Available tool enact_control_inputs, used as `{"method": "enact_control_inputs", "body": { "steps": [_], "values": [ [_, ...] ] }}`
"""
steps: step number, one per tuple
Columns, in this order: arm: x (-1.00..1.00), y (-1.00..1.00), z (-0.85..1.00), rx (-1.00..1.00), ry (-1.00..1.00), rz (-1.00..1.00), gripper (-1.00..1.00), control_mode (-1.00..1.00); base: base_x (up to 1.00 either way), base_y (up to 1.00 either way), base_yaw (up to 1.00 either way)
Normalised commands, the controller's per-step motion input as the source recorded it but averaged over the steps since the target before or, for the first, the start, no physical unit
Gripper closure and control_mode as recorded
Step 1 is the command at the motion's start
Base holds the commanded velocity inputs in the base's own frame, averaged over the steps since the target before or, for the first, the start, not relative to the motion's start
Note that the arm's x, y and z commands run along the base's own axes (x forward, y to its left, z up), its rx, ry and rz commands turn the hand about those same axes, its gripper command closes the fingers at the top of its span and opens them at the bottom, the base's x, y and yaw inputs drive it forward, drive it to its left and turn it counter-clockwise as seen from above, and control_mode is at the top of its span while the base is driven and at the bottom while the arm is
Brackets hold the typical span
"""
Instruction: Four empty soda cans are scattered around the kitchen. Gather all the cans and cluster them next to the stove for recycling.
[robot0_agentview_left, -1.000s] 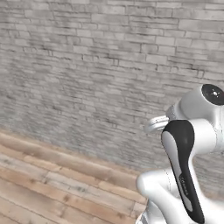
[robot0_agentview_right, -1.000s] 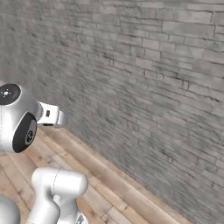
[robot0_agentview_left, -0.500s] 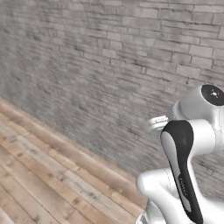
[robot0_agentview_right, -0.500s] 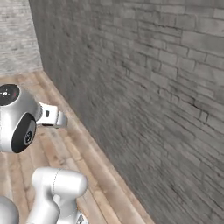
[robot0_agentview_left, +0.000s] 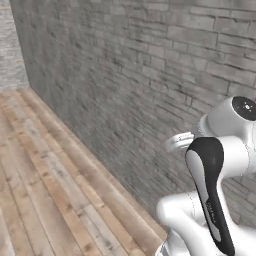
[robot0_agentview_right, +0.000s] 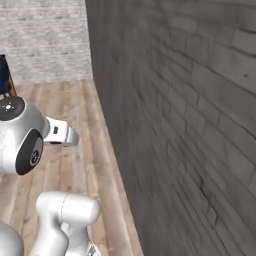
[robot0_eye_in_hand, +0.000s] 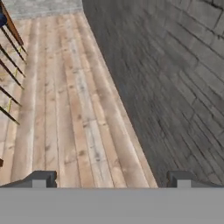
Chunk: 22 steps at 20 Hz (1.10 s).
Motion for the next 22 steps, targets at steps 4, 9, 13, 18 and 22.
{"method": "enact_control_inputs", "body": {
  "steps": [4, 9, 13, 18, 22],
  "values": [
    [0.00, 0.00, 0.00, 0.00, 0.00, 0.00, -1.00, 1.00, 0.71, -0.02, 0.55],
    [0.00, 0.00, 0.00, 0.00, 0.00, 0.00, -1.00, 1.00, 0.50, 0.00, 0.50],
    [0.00, 0.00, 0.00, 0.00, 0.00, 0.00, -1.00, 1.00, 0.32, -0.06, 0.48],
    [0.00, 0.00, 0.00, 0.00, 0.00, 0.00, -1.00, 1.00, 0.33, -0.08, 0.42],
    [0.00, 0.00, 0.00, 0.00, 0.00, 0.00, -1.00, 1.00, 0.31, -0.31, 0.38]
  ]
}}
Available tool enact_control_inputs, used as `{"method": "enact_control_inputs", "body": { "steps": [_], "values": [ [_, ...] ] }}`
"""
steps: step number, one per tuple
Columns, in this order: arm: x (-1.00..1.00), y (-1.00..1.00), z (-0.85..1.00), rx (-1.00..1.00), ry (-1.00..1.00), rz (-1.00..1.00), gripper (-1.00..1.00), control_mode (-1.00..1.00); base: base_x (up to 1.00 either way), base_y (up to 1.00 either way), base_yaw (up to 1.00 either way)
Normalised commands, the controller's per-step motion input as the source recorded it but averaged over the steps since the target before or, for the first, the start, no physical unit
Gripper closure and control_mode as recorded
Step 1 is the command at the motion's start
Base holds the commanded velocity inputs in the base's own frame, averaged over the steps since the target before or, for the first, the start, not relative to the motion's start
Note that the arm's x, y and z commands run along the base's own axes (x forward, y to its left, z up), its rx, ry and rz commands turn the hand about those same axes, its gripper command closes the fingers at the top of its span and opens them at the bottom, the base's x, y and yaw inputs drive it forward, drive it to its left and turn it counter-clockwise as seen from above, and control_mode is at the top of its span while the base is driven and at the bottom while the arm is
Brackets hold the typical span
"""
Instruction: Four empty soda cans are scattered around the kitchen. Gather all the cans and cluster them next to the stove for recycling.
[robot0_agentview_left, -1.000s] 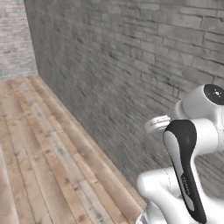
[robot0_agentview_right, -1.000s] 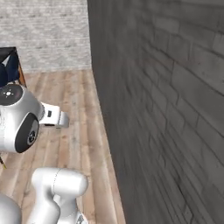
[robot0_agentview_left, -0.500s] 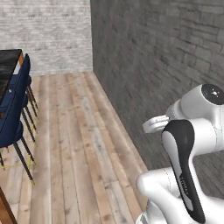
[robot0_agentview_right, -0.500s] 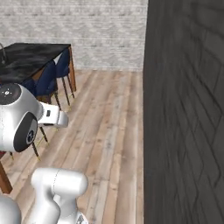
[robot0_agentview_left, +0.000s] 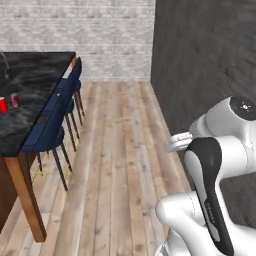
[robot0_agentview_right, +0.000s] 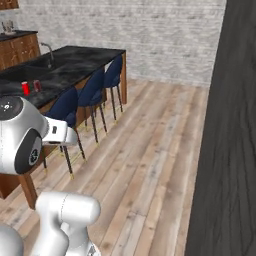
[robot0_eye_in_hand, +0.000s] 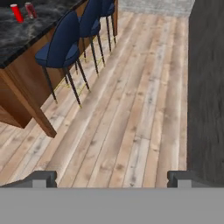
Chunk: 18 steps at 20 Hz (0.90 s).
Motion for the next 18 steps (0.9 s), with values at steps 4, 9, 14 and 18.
{"method": "enact_control_inputs", "body": {
  "steps": [4, 9, 14, 18],
  "values": [
    [0.00, 0.00, 0.00, 0.00, 0.00, 0.00, -1.00, 1.00, 0.27, -0.28, 0.39],
    [0.00, 0.00, 0.00, 0.00, 0.00, 0.00, -1.00, 1.00, 0.35, -0.03, 0.24],
    [0.00, 0.00, 0.00, 0.00, 0.00, 0.00, -1.00, 1.00, 0.50, 0.00, 0.11],
    [0.00, 0.00, 0.00, 0.00, 0.00, 0.00, -1.00, 1.00, 0.74, -0.02, 0.24]
  ]
}}
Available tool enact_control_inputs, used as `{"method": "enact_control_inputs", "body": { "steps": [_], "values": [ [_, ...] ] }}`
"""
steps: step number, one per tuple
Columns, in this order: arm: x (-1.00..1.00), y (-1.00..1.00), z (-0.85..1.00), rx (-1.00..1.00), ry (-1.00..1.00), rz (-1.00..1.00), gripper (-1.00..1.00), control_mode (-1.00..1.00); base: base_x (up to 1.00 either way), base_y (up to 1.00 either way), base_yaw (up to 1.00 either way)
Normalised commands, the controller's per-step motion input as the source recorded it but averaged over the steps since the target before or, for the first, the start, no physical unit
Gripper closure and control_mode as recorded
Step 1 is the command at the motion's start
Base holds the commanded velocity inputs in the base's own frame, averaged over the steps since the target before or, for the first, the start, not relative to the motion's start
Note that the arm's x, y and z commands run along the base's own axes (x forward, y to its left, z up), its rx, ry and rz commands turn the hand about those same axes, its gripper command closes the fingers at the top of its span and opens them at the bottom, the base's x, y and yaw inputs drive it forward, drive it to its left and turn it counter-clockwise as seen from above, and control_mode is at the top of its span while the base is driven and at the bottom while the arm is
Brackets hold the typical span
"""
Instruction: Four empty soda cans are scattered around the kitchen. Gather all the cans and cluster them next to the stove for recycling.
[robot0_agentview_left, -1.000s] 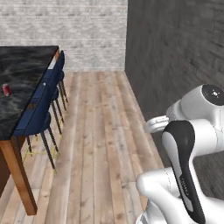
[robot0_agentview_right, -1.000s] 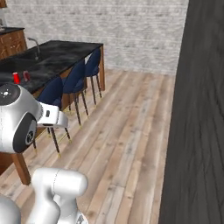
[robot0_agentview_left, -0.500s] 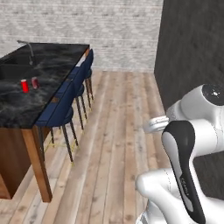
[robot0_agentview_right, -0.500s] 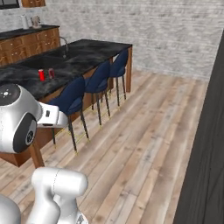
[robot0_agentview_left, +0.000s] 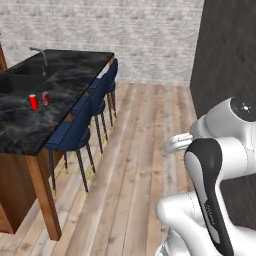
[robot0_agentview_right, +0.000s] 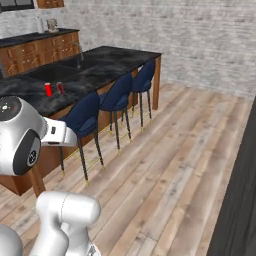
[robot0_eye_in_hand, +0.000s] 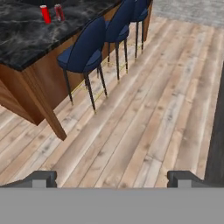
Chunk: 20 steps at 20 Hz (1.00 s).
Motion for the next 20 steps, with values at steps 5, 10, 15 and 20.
{"method": "enact_control_inputs", "body": {
  "steps": [5, 10, 15, 20],
  "values": [
    [0.00, 0.00, 0.00, 0.00, 0.00, 0.00, -1.00, 1.00, 0.22, -0.13, 0.35],
    [0.00, 0.00, 0.00, 0.00, 0.00, 0.00, -1.00, 1.00, 0.00, -0.08, 0.41],
    [0.00, 0.00, 0.00, 0.00, 0.00, 0.00, -1.00, 1.00, 0.00, -0.27, 0.41],
    [0.00, 0.00, 0.00, 0.00, 0.00, 0.00, -1.00, 1.00, 0.00, -0.60, 0.39]
  ]
}}
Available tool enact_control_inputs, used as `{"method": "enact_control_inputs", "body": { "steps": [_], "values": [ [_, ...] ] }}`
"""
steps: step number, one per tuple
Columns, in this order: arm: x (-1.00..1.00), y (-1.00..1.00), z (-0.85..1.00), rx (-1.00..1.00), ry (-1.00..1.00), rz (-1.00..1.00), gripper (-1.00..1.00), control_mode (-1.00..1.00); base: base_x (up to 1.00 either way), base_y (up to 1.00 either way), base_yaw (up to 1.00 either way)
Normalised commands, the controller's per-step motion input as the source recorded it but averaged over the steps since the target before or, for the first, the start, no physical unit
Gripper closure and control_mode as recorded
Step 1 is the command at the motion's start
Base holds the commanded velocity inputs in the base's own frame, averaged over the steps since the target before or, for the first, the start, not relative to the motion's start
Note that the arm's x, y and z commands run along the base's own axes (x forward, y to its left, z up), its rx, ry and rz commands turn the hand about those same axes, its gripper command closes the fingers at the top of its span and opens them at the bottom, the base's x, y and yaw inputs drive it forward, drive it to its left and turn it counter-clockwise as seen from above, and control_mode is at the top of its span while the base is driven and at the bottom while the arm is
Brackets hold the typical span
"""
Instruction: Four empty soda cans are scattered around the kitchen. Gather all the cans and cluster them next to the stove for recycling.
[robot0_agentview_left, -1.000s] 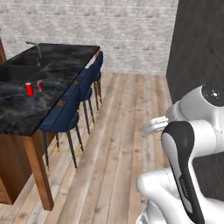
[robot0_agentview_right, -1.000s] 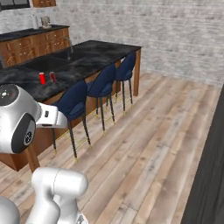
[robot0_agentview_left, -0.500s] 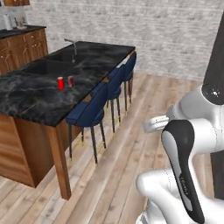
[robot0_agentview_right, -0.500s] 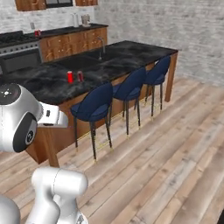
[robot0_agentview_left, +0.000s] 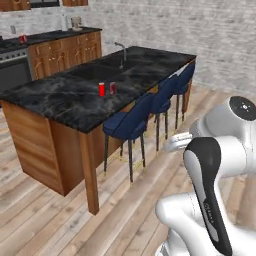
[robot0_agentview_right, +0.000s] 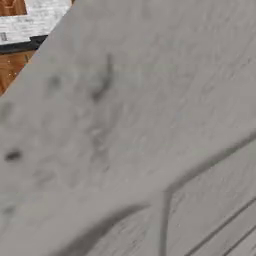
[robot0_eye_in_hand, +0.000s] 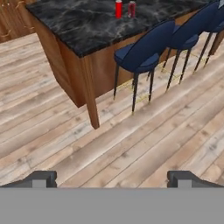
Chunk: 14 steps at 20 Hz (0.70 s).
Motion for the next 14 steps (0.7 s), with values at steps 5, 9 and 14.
{"method": "enact_control_inputs", "body": {
  "steps": [5, 9, 14],
  "values": [
    [0.00, 0.00, 0.00, 0.00, 0.00, 0.00, -1.00, 1.00, 0.03, -0.83, 0.45],
    [0.00, 0.00, 0.00, 0.00, 0.00, 0.00, -1.00, 1.00, 0.27, -0.94, 0.47],
    [0.00, 0.00, 0.00, 0.00, 0.00, 0.00, -1.00, 1.00, 0.30, -1.00, 0.47]
  ]
}}
